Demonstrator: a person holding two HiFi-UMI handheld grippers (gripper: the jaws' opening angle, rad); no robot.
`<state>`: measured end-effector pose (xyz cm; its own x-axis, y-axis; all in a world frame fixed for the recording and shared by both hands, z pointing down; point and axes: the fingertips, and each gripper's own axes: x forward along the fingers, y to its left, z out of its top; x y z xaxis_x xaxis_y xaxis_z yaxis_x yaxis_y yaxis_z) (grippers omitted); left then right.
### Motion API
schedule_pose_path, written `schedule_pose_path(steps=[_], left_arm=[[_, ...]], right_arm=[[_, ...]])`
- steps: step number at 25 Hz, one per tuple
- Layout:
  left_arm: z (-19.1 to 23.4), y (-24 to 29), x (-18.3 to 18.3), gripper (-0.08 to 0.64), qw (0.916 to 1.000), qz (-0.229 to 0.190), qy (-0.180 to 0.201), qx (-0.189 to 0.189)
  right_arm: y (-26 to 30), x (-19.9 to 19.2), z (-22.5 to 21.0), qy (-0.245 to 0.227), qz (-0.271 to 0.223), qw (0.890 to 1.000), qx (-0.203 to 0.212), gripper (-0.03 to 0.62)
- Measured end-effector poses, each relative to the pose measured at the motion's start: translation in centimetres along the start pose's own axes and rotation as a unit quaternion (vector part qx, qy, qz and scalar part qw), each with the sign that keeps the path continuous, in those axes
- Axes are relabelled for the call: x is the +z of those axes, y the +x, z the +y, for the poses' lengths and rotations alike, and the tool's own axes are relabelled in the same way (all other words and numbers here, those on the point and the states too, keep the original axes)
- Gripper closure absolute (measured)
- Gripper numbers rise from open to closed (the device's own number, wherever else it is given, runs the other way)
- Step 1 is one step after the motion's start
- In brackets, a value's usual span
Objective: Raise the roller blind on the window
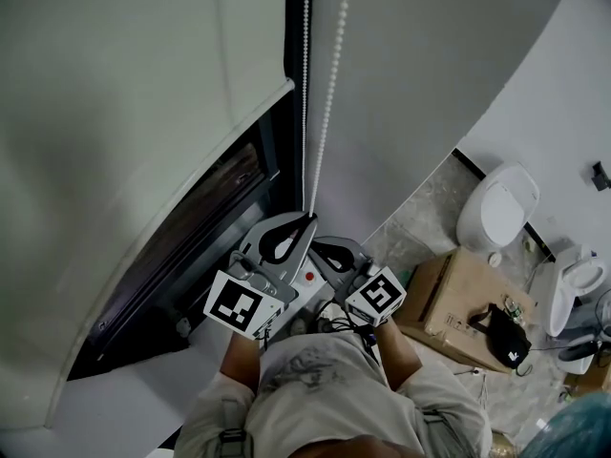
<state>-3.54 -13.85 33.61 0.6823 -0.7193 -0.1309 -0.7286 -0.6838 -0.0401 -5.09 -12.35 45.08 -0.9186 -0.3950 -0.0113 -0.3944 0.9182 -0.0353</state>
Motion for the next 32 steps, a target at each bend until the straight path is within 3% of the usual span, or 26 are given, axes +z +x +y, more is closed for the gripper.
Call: schedule_pose_path(steps=[11,24,32], left_arm=[[-0.6,-0.8,-4.2,0.551,0.9990,0.032,-0.032,-0.004],[-1.1,-1.6,-7.6,0.551,0.9965,0.057,-0.061,0.001],[-1.8,-1.8,-8.5,0.551,0.9960,0.068,-0.058,0.001]], right_arm=[[-0.5,-4.6,-0.2,0.019,0.059,0.998,-0.021,0.581],[-0.7,-7.7,0.2,0.028,0.076,0.997,-0.012,0.581],[-1.4,-8.9,0.5,0.039,0.086,0.995,-0.016,0.580]])
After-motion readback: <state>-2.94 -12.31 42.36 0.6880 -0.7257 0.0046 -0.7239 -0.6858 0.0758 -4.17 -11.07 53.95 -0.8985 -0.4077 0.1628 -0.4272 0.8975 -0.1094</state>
